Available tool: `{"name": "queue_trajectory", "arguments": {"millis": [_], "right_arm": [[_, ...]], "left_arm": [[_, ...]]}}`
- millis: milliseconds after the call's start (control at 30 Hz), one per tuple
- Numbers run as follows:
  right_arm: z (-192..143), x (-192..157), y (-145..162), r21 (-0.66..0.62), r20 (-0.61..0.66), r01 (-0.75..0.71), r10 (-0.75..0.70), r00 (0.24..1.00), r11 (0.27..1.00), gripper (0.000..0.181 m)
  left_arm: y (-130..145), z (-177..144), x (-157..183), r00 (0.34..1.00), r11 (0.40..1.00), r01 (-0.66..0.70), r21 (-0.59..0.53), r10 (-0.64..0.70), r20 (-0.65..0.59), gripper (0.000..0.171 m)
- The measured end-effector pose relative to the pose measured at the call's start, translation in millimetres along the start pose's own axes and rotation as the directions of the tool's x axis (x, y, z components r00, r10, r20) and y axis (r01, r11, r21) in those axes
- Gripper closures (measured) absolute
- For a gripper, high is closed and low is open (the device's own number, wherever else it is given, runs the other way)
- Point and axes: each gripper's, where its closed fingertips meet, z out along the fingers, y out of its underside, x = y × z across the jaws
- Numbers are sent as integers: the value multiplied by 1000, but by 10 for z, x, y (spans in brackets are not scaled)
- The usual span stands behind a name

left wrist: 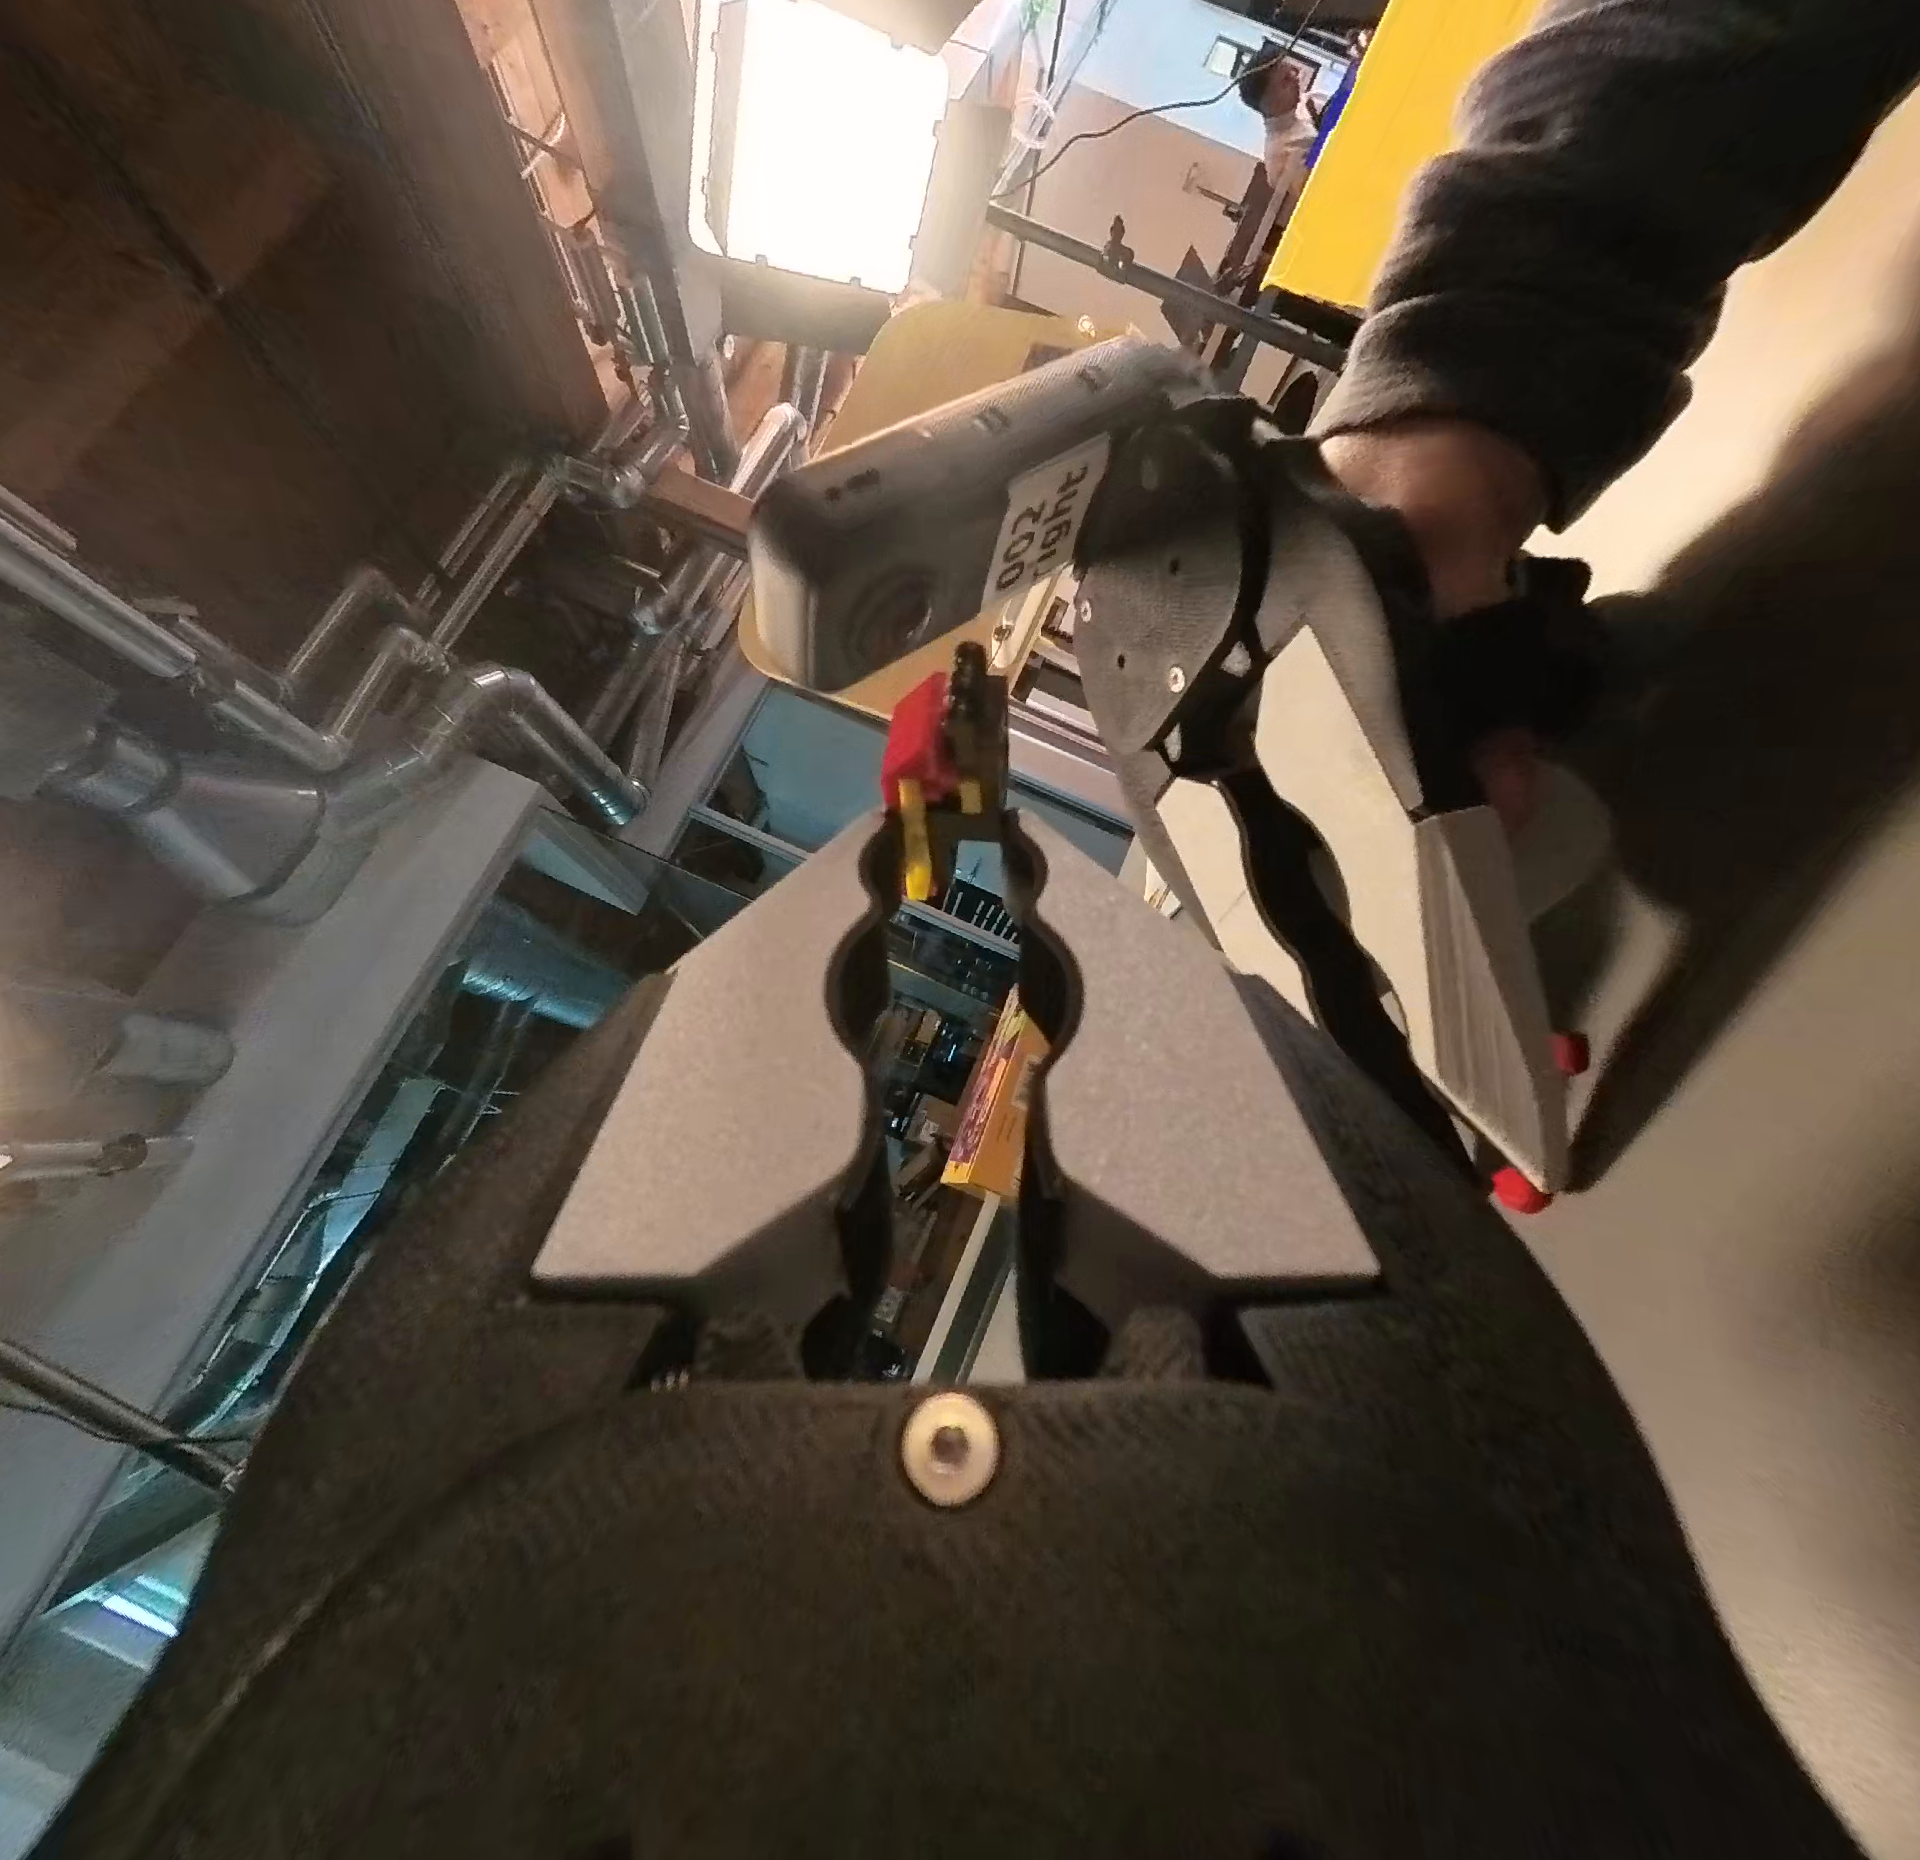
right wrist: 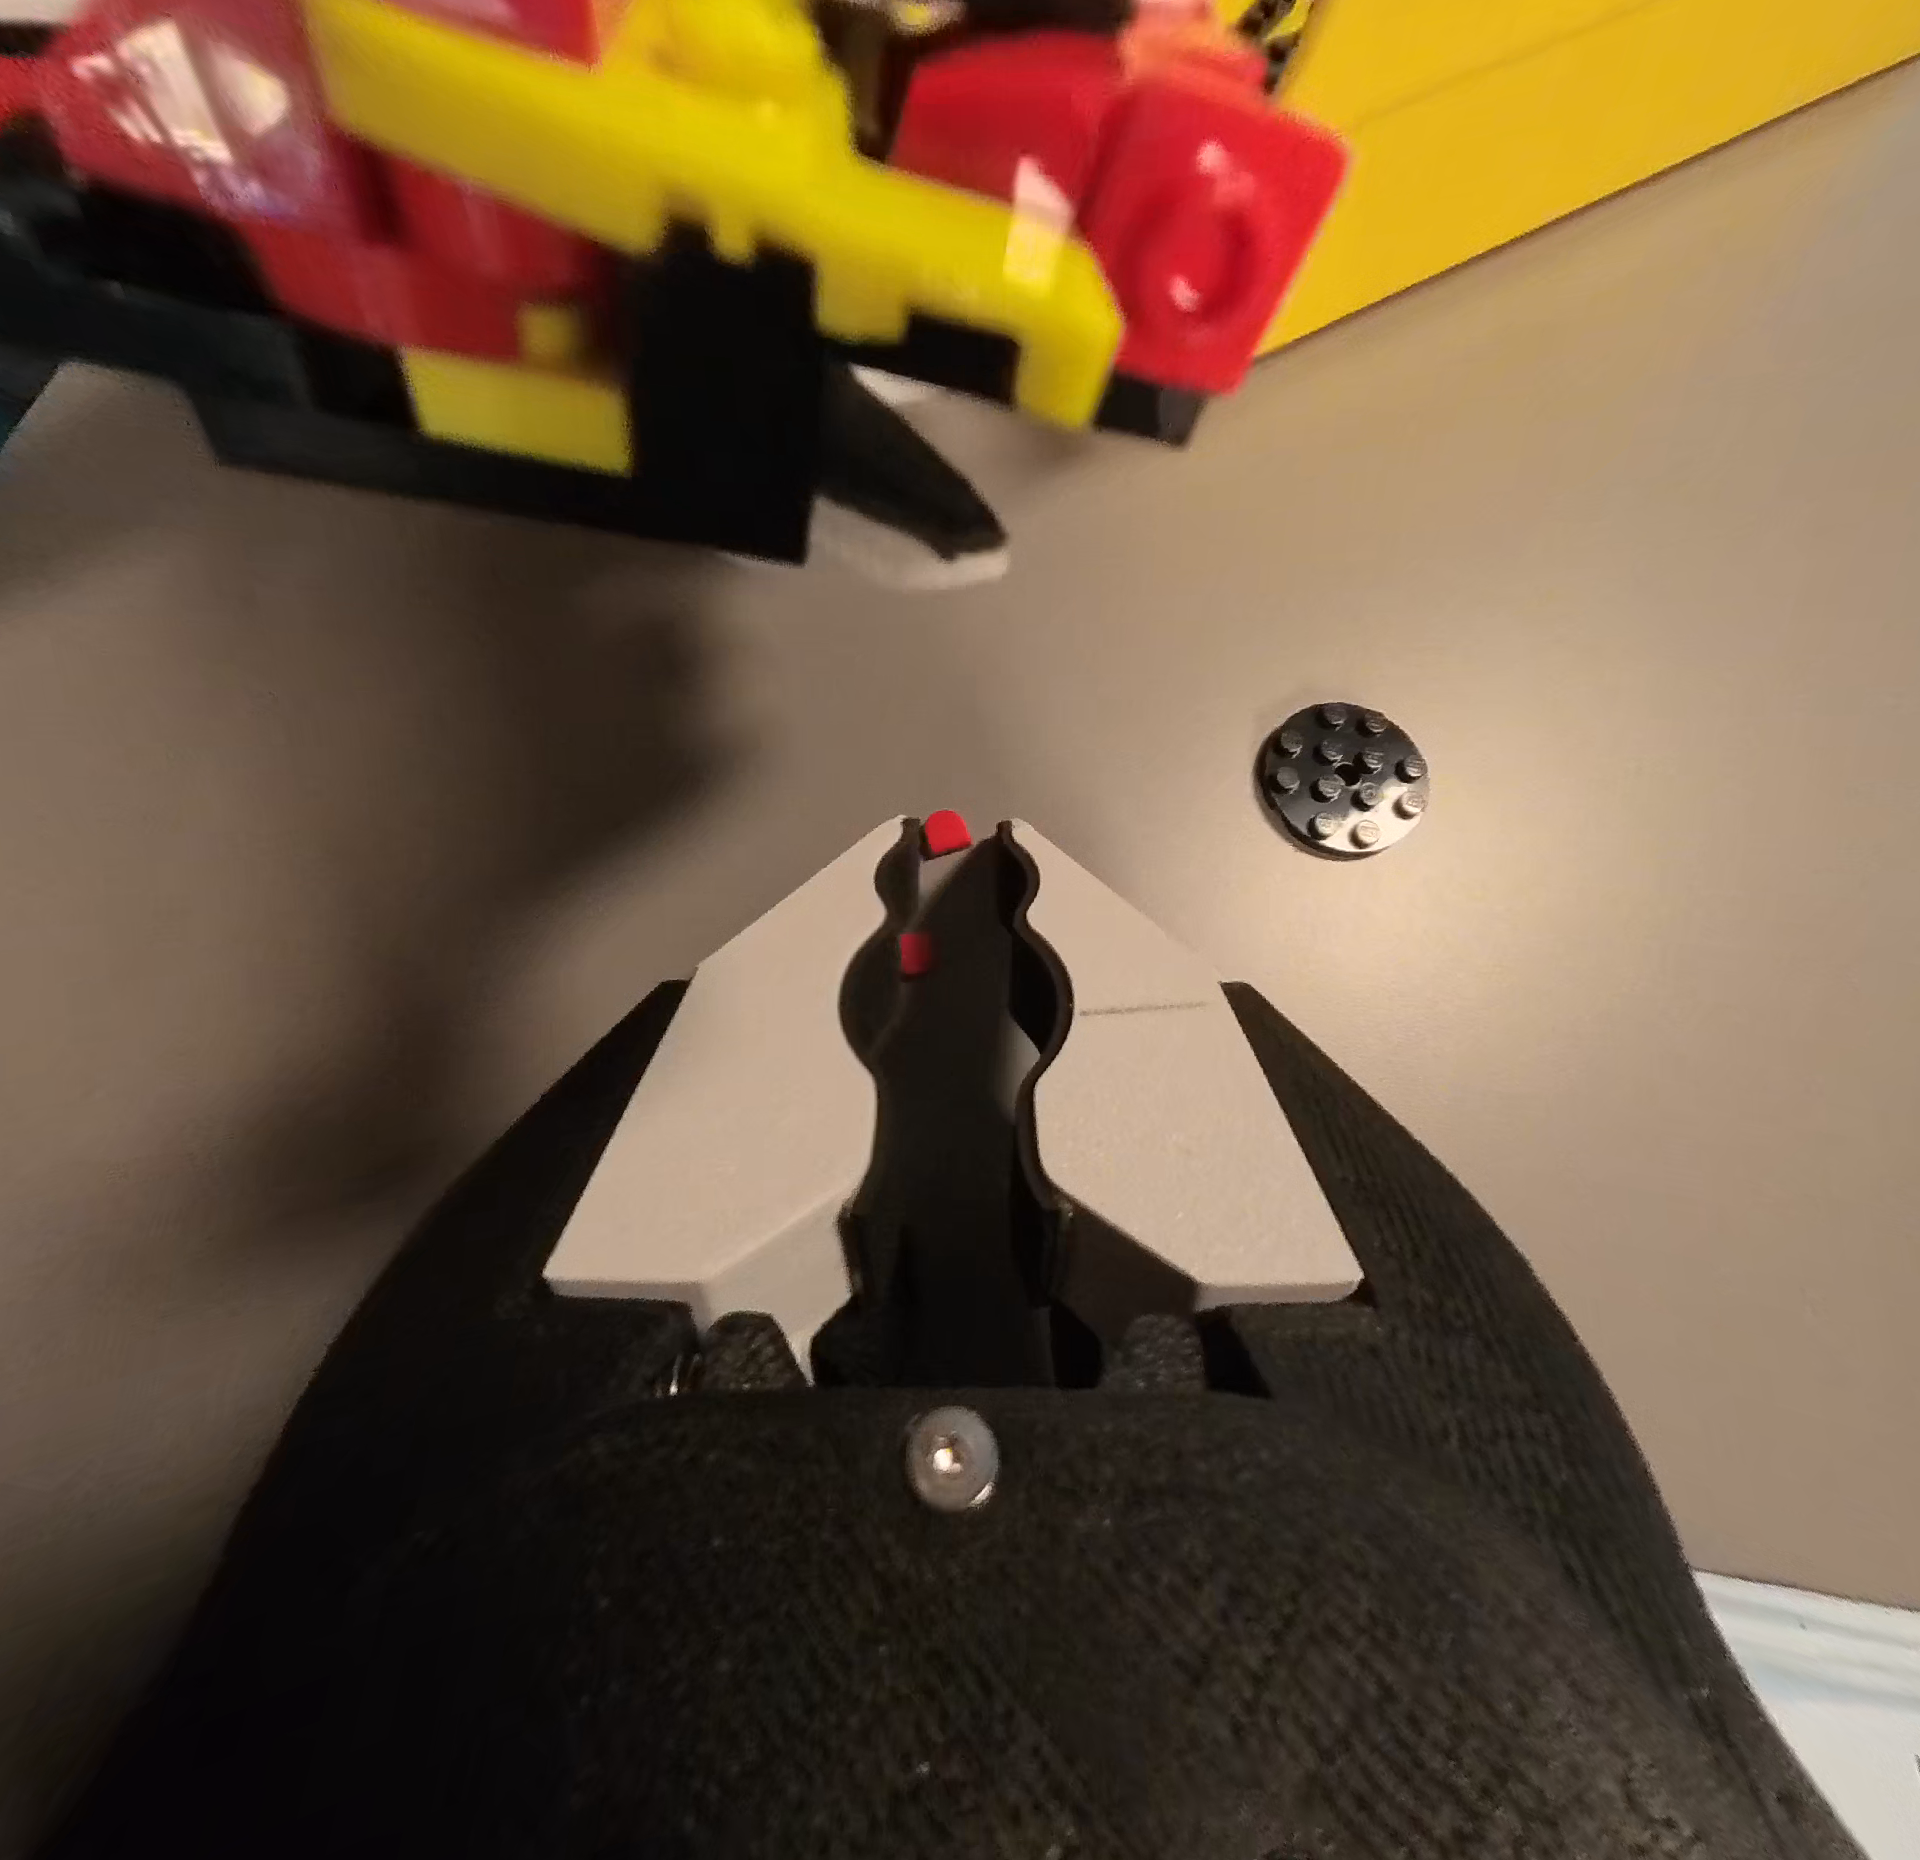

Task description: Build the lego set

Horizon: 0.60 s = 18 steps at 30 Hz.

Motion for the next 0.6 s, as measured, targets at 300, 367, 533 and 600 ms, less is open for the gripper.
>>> {"name": "queue_trajectory", "arguments": {"millis": [300,367,533,600], "right_arm": [[-7,-19,-2,3,-22,43,-43,999,999,176],[-73,-6,-28,34,-28,32,-31,999,999,176],[-584,156,-202,173,-63,-32,44,997,984,176],[-819,157,-327,256,-29,-71,82,996,964,176]], "left_arm": [[-16,15,51,1000,1000,-22,-4,21,-19,153],[-35,11,62,999,999,-34,1,34,-22,154],[-169,-11,156,981,980,-194,39,195,-17,154],[-222,-13,200,963,963,-268,44,268,-9,154]]}}
